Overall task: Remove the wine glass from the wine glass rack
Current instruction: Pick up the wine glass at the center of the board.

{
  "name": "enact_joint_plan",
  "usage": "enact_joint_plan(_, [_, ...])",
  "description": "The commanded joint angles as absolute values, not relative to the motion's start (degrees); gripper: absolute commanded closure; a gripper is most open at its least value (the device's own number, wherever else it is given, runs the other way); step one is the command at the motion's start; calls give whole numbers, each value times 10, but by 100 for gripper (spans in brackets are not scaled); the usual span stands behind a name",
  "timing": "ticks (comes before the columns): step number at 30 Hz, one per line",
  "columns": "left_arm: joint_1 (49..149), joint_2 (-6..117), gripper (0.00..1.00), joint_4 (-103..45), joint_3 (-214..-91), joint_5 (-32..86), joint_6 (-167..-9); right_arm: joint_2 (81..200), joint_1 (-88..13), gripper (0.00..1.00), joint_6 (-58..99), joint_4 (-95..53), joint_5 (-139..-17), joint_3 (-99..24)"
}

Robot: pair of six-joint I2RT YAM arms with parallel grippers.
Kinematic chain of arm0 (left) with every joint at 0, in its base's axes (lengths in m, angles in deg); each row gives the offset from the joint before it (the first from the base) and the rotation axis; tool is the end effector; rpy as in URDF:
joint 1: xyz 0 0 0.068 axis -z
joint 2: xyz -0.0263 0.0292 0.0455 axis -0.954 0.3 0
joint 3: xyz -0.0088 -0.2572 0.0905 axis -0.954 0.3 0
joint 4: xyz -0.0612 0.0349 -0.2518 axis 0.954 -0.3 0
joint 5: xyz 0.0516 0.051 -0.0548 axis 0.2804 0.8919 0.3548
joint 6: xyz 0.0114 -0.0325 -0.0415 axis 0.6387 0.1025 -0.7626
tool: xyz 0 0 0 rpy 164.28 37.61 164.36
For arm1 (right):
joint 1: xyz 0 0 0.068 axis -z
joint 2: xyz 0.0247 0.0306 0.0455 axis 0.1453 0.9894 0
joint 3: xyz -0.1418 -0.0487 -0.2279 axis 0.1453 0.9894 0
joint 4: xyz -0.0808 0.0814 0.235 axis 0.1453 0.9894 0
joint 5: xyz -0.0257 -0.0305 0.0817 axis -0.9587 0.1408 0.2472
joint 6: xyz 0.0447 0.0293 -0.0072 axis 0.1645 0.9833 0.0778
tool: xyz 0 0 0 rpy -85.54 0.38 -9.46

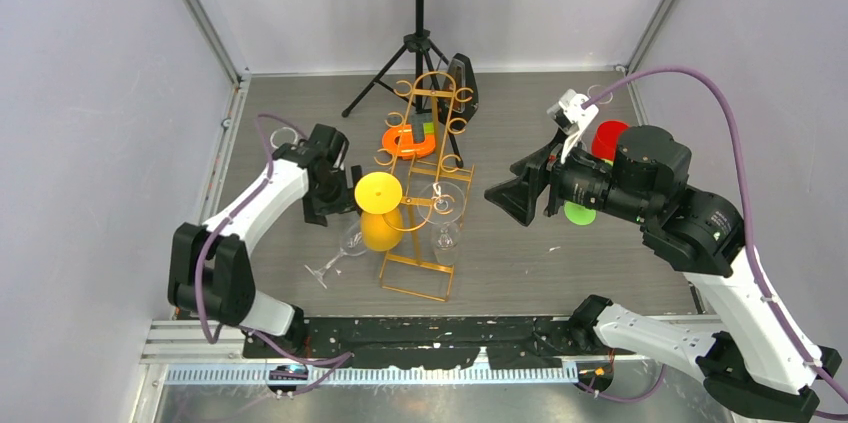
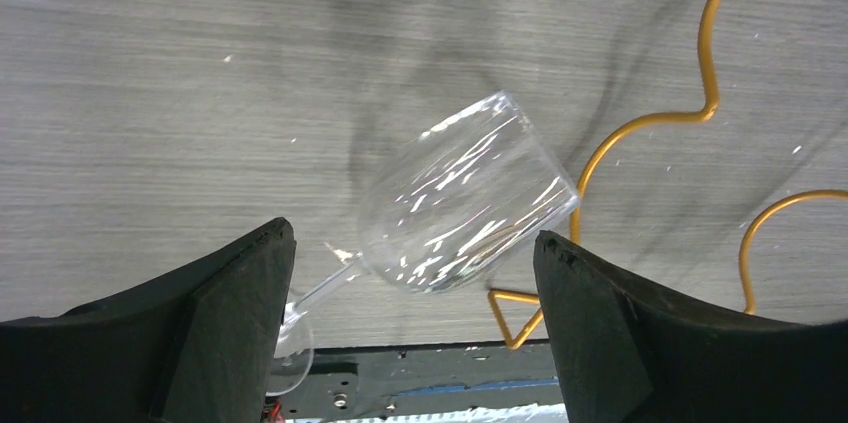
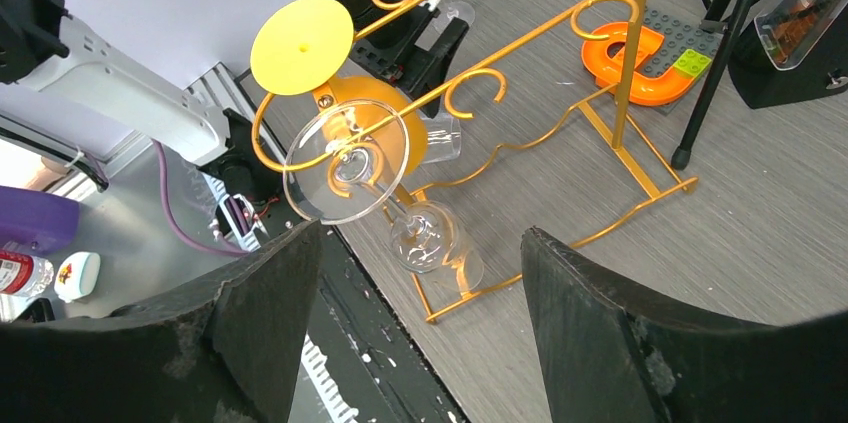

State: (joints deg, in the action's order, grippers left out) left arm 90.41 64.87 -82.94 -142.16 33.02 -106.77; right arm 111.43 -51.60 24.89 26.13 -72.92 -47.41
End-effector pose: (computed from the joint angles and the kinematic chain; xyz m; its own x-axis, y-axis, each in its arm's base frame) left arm 0.2604 -0.0855 0.2299 -0.9518 -0.2285 -0.2046 -0.1961 0.9663 -0.1668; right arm 0.0916 0.0966 0.4791 -0.3341 -0.0604 -0.9406 -0.7720 0.5900 0.2363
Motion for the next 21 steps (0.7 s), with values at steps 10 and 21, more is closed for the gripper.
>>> enact_joint_plan(10, [912,555,11,-894,-1350,323,-1008,1115,-513,20,277,222,-732,-470])
enact_joint_plan(21, [964,574,10,-908,-1318,363,-990,1114,-513,20,296,214,-717,-464])
